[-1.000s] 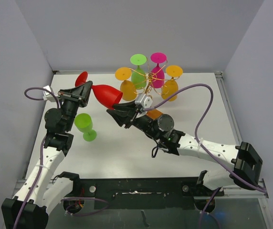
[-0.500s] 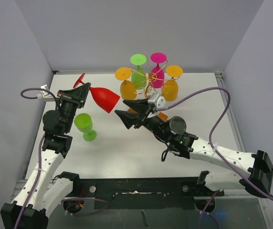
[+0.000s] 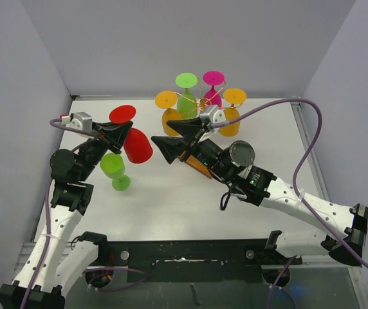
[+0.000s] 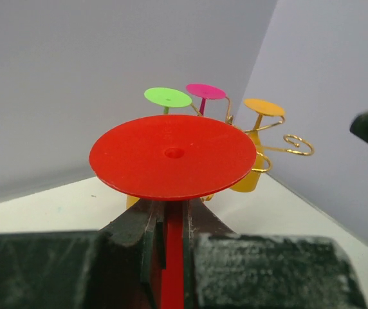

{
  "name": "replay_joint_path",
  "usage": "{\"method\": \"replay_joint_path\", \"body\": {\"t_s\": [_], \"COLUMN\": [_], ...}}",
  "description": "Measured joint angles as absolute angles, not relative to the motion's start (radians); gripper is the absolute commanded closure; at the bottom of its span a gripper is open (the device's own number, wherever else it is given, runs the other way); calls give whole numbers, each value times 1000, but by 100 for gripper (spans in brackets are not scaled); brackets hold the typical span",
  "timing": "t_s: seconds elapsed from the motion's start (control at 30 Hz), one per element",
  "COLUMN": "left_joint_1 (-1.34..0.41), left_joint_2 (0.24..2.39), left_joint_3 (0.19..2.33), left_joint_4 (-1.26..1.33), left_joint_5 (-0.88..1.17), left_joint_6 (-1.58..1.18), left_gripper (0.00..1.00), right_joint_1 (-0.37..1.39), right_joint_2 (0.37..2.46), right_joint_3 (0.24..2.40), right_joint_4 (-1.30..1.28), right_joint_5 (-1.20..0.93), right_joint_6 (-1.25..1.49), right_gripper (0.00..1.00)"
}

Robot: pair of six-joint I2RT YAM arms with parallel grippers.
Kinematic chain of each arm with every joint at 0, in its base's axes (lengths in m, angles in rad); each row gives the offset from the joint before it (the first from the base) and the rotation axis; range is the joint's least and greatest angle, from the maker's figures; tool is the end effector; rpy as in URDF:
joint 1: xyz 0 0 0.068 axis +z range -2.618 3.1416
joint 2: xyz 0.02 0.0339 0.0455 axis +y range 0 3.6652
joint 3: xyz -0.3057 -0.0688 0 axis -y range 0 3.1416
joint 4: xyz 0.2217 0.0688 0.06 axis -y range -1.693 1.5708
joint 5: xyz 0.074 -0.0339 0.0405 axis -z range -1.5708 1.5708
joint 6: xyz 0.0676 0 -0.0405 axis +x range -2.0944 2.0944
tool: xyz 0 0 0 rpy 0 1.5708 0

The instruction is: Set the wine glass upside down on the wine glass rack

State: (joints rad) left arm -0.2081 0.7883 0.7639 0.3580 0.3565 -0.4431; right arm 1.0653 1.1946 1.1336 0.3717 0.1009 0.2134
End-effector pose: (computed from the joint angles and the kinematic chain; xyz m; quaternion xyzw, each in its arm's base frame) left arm 0.1491 -0.0556 0.4298 0.0766 0.5837 -0.3539 0.7268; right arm 0.1353 0.2304 0.4874 -0.2060 0.5527 0.4577 0.6653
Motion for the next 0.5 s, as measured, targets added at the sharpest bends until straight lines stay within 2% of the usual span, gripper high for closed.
{"method": "replay_joint_path", "body": {"t_s": [0.27, 0.5], "left_joint_1": [-208, -209], "left_joint_2": [768, 766], "left_joint_3": [752, 728], "left_joint_4": [405, 439], "left_joint_5": [566, 662], "left_joint_6": [-273, -223], "left_gripper": [100, 100], "right_joint_1": [1060, 1052], "right_joint_2": [1270, 1330], "right_joint_3": [1276, 1354], "right_joint_4": [265, 175], "right_joint_5": [86, 73], "right_joint_6": [298, 358], "right_gripper": [33, 32]}}
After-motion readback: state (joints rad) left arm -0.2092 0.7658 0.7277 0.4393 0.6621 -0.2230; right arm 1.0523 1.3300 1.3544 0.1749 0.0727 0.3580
